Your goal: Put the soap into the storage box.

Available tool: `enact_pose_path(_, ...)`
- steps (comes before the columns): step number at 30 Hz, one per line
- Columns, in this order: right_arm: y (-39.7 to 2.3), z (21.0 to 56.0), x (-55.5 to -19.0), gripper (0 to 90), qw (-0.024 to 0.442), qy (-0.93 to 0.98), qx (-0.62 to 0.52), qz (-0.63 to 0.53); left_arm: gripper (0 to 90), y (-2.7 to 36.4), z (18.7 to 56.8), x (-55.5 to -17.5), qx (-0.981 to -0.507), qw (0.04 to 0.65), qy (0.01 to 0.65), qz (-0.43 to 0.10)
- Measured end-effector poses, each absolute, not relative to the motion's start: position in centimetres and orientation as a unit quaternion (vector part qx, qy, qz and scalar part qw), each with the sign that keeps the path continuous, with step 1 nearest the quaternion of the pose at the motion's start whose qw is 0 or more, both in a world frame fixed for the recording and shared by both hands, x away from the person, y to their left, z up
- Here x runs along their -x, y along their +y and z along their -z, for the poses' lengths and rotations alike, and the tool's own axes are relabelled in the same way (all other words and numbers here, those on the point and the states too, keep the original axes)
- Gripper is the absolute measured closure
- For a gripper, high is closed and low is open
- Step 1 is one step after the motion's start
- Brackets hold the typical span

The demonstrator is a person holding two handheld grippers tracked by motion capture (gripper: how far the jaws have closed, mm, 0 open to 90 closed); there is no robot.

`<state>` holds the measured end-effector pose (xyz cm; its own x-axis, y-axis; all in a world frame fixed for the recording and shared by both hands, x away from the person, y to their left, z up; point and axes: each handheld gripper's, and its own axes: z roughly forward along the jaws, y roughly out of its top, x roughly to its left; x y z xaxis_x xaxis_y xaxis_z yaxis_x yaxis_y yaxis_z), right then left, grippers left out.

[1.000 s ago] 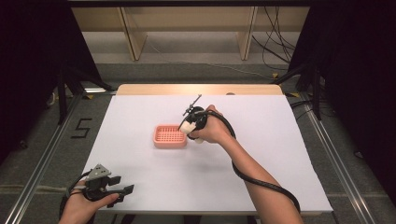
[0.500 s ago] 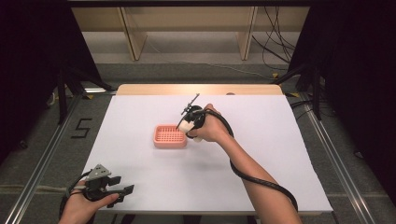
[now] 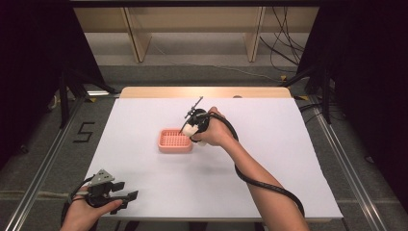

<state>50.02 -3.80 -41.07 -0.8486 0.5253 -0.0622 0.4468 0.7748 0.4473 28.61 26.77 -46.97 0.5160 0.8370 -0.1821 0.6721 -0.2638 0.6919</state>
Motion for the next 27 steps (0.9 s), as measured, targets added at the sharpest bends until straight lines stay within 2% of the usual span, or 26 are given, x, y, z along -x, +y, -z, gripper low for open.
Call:
enact_pose_path(9, -3.5, 41.1, -50.3, 50.6, 0.094, 0.938, -0.257, -0.213, 33.5, 27.0, 46.9, -28.6, -0.799, 0.359, 0.469, -0.115)
enact_pose_path(27, -2.7, 41.0, -50.6, 50.5, 0.095, 0.940, -0.248, -0.212, 33.5, 26.8, 47.0, -28.6, -0.790, 0.369, 0.477, -0.113)
